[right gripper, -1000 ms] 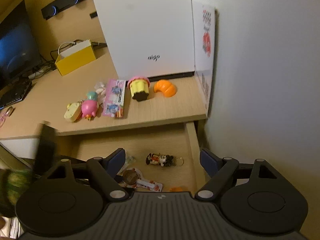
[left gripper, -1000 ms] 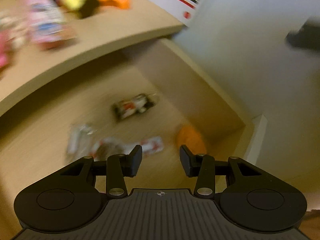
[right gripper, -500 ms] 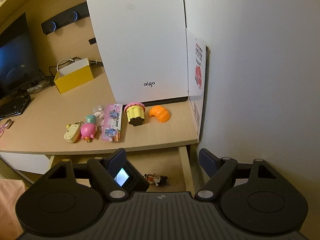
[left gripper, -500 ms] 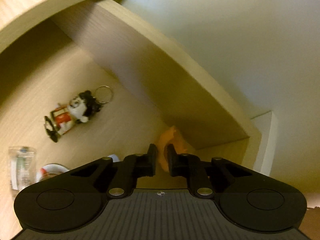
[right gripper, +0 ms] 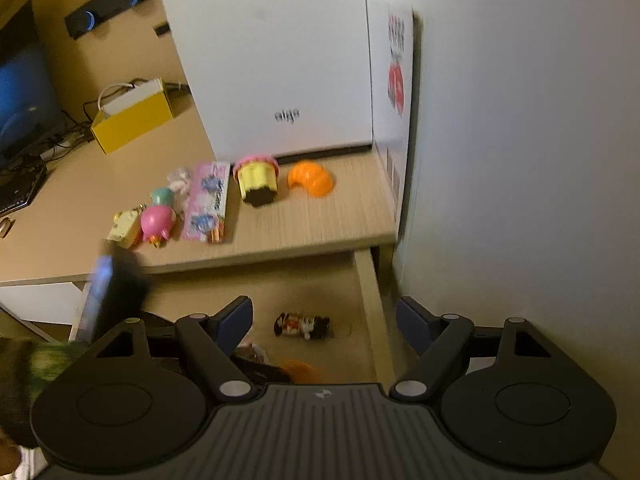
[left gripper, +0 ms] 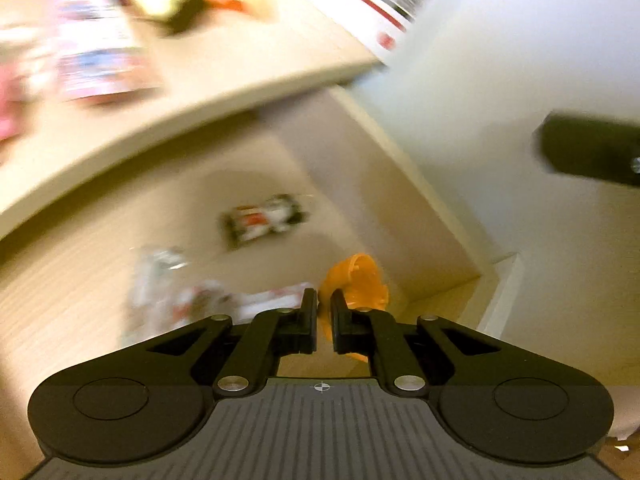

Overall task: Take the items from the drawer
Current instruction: 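Reach into the drawer and grasp the orange toy with the left tool, then grasp the clear plastic packet with the right tool while the left tool holds the orange toy, then carry the orange toy and packet onto the desk and release both tools, then reach into the drawer and grasp the brown candy on a white stick with the left tool, then adjust the grip on the candy and lift it with the left tool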

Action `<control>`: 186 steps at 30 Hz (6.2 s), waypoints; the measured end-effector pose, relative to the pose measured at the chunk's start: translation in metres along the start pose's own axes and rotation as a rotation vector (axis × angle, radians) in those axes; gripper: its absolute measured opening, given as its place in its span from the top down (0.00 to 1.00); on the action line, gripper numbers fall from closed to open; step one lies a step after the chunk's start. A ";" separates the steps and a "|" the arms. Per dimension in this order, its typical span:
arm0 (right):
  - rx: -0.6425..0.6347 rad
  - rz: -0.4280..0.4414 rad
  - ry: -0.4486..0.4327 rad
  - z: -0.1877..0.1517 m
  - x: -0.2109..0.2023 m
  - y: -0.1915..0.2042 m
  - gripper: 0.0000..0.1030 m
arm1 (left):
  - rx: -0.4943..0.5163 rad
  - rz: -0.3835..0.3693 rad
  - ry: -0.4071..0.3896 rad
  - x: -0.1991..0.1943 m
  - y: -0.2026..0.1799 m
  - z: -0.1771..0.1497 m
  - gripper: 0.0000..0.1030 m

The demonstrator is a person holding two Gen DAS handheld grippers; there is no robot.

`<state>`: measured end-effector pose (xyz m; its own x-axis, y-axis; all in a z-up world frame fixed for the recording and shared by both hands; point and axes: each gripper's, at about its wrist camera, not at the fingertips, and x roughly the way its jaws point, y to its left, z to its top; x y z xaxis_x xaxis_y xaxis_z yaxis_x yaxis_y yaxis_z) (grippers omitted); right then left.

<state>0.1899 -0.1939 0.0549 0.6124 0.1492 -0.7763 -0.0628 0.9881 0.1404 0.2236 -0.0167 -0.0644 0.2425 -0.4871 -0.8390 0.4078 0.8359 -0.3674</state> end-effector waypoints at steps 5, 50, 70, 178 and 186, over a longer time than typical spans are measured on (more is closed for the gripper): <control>0.020 -0.010 0.073 -0.002 0.032 -0.001 0.23 | -0.183 0.085 -0.083 -0.047 0.054 -0.015 0.91; -0.297 0.223 0.351 -0.034 0.115 0.141 0.64 | -0.439 0.171 -0.217 -0.161 0.094 -0.106 0.91; -0.159 0.059 0.020 0.033 0.033 0.087 0.64 | -0.514 0.362 -0.439 -0.159 0.197 0.021 0.91; -0.128 0.044 0.093 -0.086 0.093 -0.007 0.37 | 0.562 0.239 0.146 0.050 -0.020 0.007 0.82; -0.131 0.041 0.099 -0.090 0.091 -0.009 0.37 | 0.567 0.224 0.125 0.048 -0.023 0.014 0.81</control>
<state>0.1756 -0.1854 -0.0725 0.5269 0.1862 -0.8293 -0.1924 0.9765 0.0971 0.2383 -0.0633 -0.0906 0.2853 -0.2534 -0.9243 0.7711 0.6335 0.0643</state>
